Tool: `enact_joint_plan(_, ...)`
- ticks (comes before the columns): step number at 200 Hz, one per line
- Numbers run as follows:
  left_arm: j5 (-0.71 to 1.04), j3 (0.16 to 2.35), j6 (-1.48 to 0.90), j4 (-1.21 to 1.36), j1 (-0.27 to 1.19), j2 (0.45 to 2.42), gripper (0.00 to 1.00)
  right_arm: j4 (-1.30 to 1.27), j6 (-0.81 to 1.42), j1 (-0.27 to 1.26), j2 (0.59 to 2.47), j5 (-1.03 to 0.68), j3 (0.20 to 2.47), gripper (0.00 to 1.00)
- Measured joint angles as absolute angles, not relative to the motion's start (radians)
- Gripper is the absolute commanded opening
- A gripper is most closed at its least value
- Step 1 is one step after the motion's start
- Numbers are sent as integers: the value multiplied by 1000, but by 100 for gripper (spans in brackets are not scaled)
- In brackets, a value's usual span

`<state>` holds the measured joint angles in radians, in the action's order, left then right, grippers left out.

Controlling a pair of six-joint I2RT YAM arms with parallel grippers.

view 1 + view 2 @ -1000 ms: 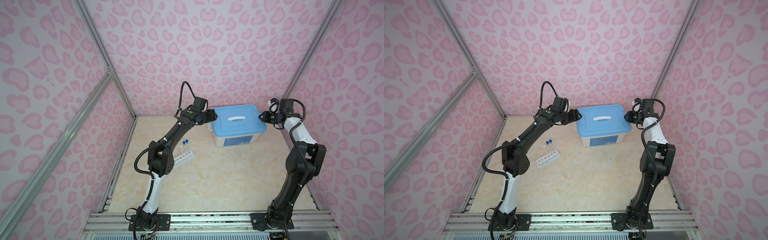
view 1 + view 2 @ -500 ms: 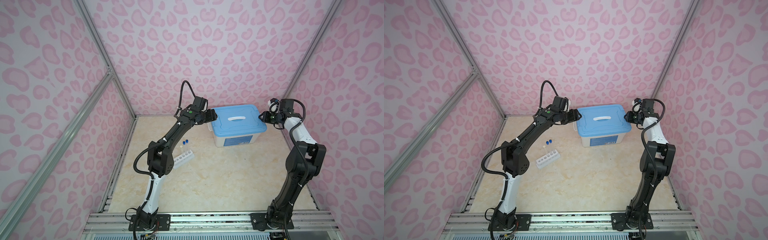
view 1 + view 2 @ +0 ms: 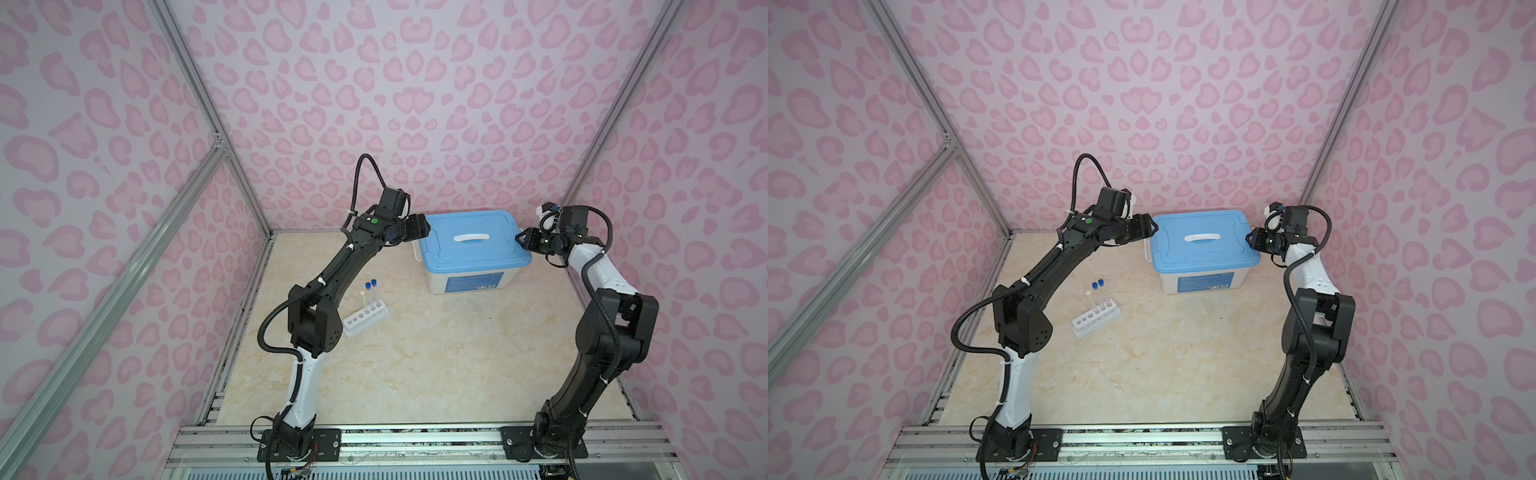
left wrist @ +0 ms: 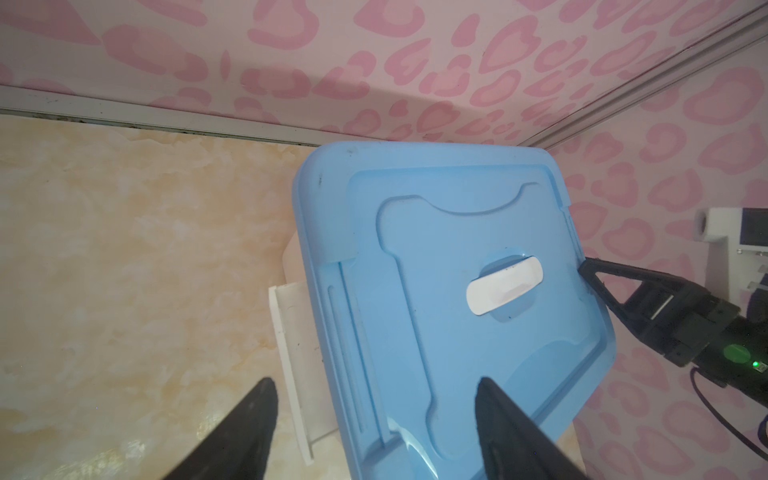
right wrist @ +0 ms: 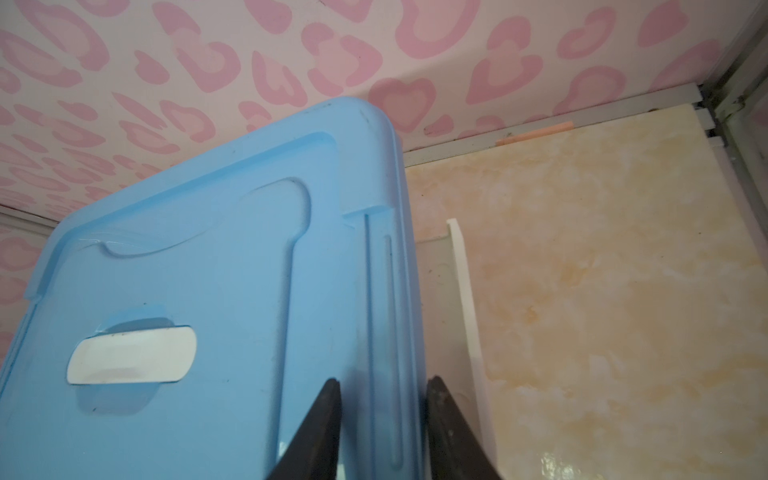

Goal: Organize the chemistry lab equipment

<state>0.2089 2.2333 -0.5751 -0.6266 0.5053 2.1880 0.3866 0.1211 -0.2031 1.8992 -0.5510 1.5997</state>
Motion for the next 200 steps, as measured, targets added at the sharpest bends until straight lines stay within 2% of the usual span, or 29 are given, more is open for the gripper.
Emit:
enact_joint_plan(118,243,2128,-552,-583,501,2115,77,383,157,-150,1712,-511,1393,34)
enact_joint_plan(161,248,2121,-529,-579,533,2115,76,407,170,-149,1667,-498,1401,55)
enact_joint_plan(200,247,2121,-495,-579,566,2115,77,393,192,-158,1629,-509,1384,66)
